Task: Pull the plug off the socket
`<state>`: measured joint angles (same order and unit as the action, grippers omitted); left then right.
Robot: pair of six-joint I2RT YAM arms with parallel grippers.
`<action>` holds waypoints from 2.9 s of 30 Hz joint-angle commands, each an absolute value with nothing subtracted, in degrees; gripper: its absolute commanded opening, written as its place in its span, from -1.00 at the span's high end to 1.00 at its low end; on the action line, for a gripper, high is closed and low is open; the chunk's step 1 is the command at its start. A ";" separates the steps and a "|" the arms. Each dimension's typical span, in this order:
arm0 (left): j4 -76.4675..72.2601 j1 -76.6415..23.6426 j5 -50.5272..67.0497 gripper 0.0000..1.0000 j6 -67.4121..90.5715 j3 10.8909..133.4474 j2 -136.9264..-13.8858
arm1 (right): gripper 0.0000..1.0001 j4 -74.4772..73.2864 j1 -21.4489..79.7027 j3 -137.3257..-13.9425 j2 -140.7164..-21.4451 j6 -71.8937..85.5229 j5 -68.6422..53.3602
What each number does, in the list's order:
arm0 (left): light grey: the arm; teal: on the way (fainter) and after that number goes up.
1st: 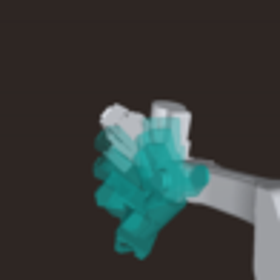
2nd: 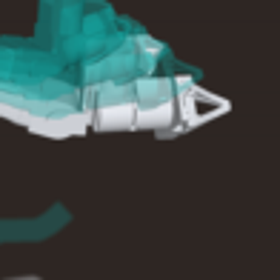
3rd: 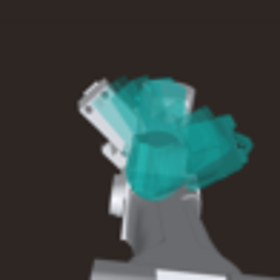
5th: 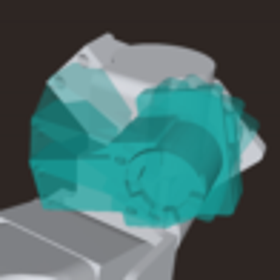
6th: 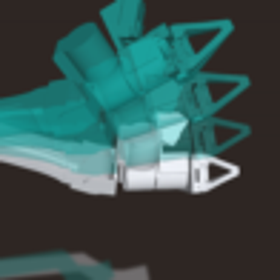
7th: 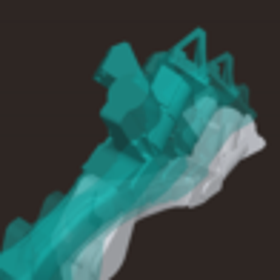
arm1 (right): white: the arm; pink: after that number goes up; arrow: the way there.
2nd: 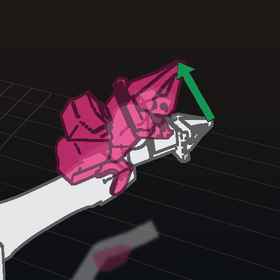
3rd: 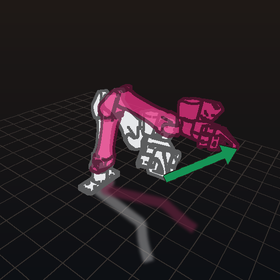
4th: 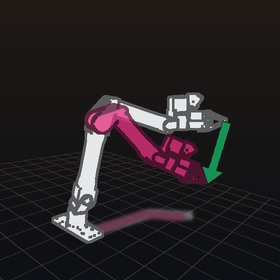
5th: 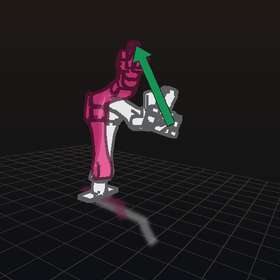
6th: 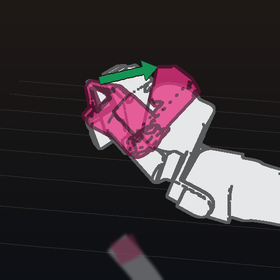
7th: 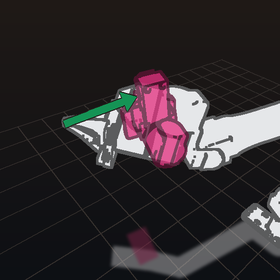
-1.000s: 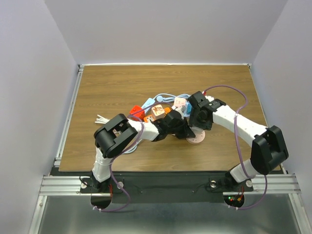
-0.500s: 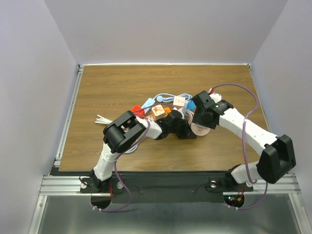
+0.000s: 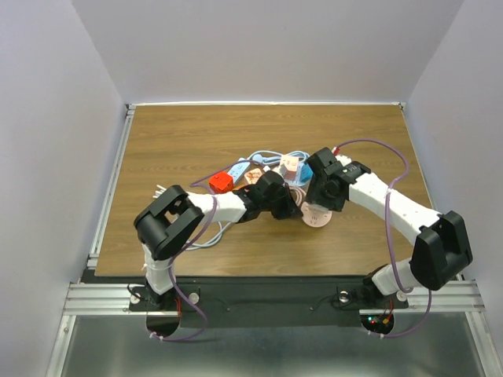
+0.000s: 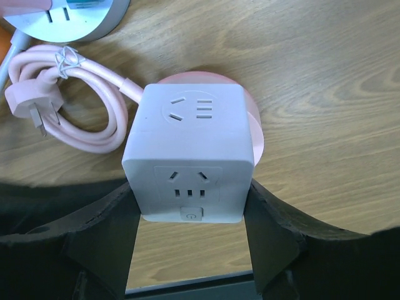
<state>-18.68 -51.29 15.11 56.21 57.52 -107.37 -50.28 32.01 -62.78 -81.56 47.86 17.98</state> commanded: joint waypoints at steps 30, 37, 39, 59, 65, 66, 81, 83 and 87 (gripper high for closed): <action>-18.28 -52.74 19.07 1.00 53.88 65.39 -116.46 | -0.75 -47.55 32.61 -68.91 -92.11 43.33 20.39; -18.19 -52.65 18.90 1.00 54.93 65.21 -117.33 | -0.37 -45.53 32.52 -67.06 -93.16 43.77 20.66; -18.19 -52.65 18.98 1.00 55.28 65.39 -117.60 | -0.25 -44.83 32.52 -66.62 -93.34 43.77 19.52; -16.61 -51.59 19.95 1.00 55.72 67.06 -124.36 | 0.99 -48.07 32.52 -71.37 -81.13 45.17 9.93; -16.35 -51.24 20.04 1.00 56.25 66.80 -122.36 | 0.99 -48.78 32.43 -70.93 -81.65 44.82 10.72; -16.09 -51.33 19.60 1.00 56.08 66.36 -121.13 | 0.99 -48.78 32.43 -71.01 -81.65 44.82 11.07; -13.45 -51.68 16.95 1.00 58.45 59.41 -91.41 | 0.99 -50.36 30.23 -73.39 -88.15 41.49 0.98; -13.27 -51.86 16.70 1.00 58.27 58.89 -91.32 | 0.99 -50.27 30.32 -73.13 -89.47 41.04 -1.74; -13.62 -51.86 17.83 1.00 58.45 56.08 -92.28 | 0.99 -50.27 30.32 -73.12 -90.87 40.52 -3.86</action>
<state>-13.98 -51.66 17.28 58.35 58.48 -91.46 -52.03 29.65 -70.83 -90.61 41.78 2.92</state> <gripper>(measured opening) 0.022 0.669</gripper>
